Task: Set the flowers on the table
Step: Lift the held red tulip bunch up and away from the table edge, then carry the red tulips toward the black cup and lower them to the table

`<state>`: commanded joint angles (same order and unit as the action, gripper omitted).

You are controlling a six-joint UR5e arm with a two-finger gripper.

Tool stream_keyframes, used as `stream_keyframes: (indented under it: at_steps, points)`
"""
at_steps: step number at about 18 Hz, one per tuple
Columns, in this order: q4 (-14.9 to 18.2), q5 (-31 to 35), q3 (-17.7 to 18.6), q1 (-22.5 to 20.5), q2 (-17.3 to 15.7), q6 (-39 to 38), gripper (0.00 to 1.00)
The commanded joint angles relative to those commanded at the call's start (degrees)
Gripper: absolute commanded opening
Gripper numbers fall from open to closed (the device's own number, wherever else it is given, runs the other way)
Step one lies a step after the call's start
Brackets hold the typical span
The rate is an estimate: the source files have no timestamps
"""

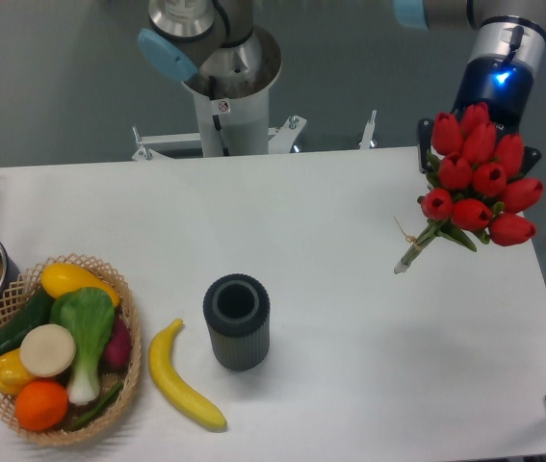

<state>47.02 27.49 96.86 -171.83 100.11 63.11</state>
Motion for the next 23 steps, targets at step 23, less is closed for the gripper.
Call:
stream_keyframes:
  at_steps: [23]
  points:
    - [0.0, 56.4, -1.7, 19.6, 7.2, 1.6, 0.47]
